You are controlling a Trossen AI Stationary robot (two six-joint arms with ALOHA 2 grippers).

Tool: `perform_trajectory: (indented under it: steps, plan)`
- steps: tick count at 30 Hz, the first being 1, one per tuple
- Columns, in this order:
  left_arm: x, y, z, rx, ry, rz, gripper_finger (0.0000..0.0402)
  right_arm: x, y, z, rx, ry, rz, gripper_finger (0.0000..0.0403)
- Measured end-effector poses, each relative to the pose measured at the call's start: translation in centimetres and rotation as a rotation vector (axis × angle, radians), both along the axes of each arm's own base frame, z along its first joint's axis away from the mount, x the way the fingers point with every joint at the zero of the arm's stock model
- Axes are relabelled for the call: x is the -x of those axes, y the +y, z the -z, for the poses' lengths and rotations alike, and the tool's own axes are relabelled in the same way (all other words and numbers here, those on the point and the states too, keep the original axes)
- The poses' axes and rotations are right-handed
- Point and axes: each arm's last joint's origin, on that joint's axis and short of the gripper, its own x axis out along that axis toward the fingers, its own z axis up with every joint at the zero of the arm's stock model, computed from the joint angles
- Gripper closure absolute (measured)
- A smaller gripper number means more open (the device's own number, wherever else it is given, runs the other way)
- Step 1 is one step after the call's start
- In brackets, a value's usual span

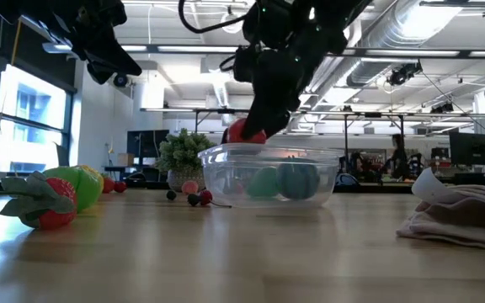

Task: Pick and placing Produce into tupperware
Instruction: Put the red tomato into the transparent bin

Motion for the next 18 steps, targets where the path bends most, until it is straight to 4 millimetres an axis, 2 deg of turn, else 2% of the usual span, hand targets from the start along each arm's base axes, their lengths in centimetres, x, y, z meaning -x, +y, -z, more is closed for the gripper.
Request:
perform_trajectory:
  steps: [18]
  plan:
    - [0.0, 0.0, 0.0, 0.0, 0.0, 0.0, 0.0401, -0.5, 0.4, 4.4, 0.0, 0.068, -0.036, 0.0148]
